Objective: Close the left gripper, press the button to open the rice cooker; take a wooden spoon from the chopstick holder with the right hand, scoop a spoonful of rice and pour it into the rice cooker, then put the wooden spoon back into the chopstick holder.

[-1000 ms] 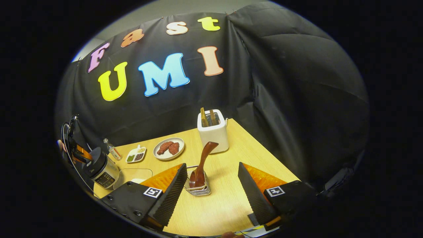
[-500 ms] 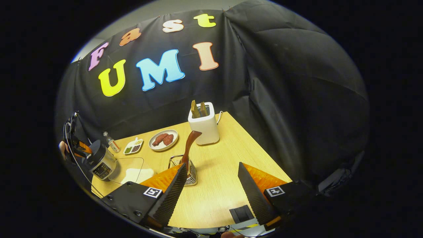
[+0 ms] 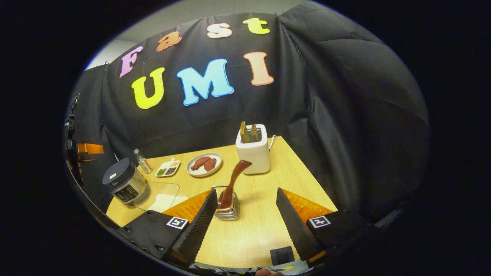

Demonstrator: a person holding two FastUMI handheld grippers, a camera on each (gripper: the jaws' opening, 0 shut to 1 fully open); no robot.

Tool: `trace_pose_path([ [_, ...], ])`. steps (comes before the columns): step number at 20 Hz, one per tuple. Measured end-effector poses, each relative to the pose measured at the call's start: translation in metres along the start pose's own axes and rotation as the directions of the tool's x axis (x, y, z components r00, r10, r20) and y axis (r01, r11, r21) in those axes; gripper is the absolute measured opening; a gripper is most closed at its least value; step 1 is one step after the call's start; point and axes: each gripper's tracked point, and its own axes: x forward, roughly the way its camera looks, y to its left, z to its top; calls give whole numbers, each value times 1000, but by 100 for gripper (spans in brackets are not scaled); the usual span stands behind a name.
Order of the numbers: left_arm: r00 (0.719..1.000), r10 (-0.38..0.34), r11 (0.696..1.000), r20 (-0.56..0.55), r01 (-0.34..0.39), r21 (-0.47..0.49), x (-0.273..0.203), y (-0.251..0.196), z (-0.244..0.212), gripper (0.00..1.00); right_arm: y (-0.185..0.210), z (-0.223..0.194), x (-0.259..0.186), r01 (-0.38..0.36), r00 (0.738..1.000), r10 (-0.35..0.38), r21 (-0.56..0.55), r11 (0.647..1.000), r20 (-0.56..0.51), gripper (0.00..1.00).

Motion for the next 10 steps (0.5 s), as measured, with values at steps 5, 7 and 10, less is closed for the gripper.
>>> trace_pose_path([
  [5, 960, -52, 998, 274, 59, -15, -77, -12, 81, 96, 41, 66, -23, 15, 991, -7, -64, 998, 137, 98],
  [7, 938, -20, 999, 346, 8, 37, -113, 1, 94, 96, 60, 92, -41, 12, 980, 3, -78, 997, 199, 98],
  [10, 911, 32, 987, 412, -95, 132, -158, 17, 94, 96, 78, 109, -70, 36, 970, -14, -87, 996, 244, 98],
])
